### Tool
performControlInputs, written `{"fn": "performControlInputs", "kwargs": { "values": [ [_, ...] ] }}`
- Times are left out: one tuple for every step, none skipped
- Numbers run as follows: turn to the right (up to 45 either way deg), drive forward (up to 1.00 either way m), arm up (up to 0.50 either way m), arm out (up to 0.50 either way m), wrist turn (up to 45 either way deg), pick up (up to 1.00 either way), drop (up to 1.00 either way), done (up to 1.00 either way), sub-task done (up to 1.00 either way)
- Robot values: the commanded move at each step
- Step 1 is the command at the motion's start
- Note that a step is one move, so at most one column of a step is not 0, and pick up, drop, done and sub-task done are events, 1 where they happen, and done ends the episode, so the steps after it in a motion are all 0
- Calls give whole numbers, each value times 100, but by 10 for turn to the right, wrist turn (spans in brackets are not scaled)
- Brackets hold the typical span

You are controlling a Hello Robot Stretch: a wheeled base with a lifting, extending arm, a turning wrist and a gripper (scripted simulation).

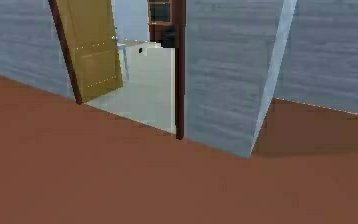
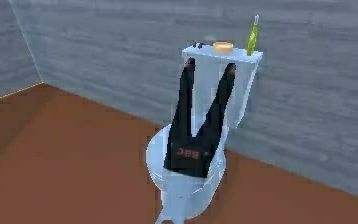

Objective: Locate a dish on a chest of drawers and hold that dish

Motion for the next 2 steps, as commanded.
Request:
{"fn": "performControlInputs", "kwargs": {
  "values": [
    [-450,0,0,0,0,0,0,0,0],
    [-60,0,0,0,0,0,0,0,0]
  ]
}}
